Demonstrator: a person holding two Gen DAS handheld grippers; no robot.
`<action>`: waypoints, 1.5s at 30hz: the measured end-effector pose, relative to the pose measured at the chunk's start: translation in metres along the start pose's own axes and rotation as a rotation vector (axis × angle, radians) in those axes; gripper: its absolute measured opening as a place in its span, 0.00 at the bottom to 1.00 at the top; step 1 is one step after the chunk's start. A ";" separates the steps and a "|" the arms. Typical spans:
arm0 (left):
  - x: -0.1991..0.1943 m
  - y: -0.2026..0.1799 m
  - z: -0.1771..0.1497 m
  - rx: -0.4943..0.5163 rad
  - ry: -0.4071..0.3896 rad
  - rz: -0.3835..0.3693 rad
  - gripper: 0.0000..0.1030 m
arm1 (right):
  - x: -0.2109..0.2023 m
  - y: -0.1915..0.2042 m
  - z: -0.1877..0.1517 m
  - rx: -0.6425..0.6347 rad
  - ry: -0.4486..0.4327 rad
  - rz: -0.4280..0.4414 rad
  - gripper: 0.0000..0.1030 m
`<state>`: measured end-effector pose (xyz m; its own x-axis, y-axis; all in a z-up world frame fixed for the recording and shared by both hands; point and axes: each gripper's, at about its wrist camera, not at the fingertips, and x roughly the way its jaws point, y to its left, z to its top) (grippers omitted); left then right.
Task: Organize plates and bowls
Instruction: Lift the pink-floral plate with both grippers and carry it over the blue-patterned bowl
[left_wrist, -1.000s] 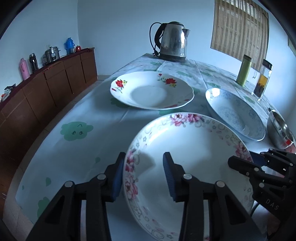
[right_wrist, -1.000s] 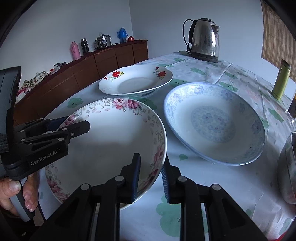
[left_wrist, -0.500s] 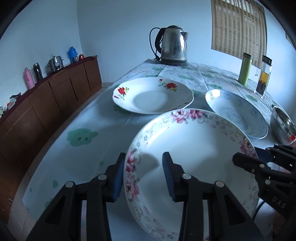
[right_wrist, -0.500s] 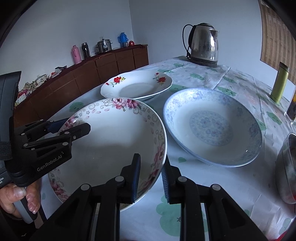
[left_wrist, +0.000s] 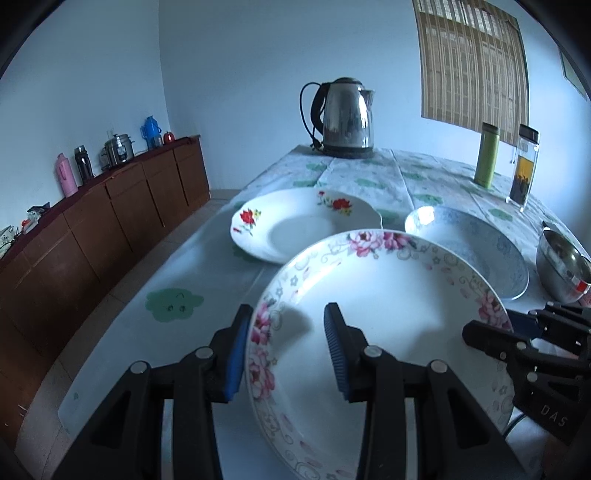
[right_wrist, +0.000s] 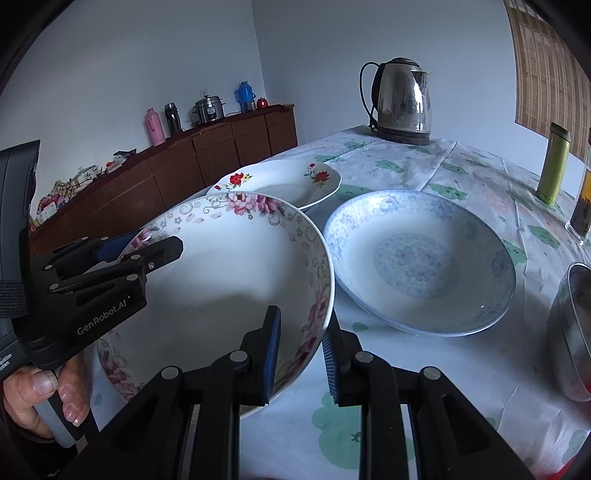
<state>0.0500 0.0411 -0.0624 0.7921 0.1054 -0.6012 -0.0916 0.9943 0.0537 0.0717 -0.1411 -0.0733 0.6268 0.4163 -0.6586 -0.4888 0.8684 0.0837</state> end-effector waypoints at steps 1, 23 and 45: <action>-0.001 0.000 0.001 -0.001 -0.006 0.000 0.37 | -0.001 0.000 0.000 -0.001 -0.002 0.002 0.24; -0.003 -0.015 0.038 -0.011 -0.067 -0.011 0.37 | -0.023 -0.020 0.048 -0.009 -0.108 -0.021 0.23; 0.013 -0.049 0.063 0.037 -0.088 -0.029 0.37 | -0.020 -0.059 0.053 0.069 -0.173 -0.075 0.23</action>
<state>0.1026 -0.0058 -0.0224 0.8441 0.0753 -0.5308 -0.0467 0.9966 0.0672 0.1200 -0.1867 -0.0252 0.7577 0.3848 -0.5271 -0.3977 0.9126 0.0945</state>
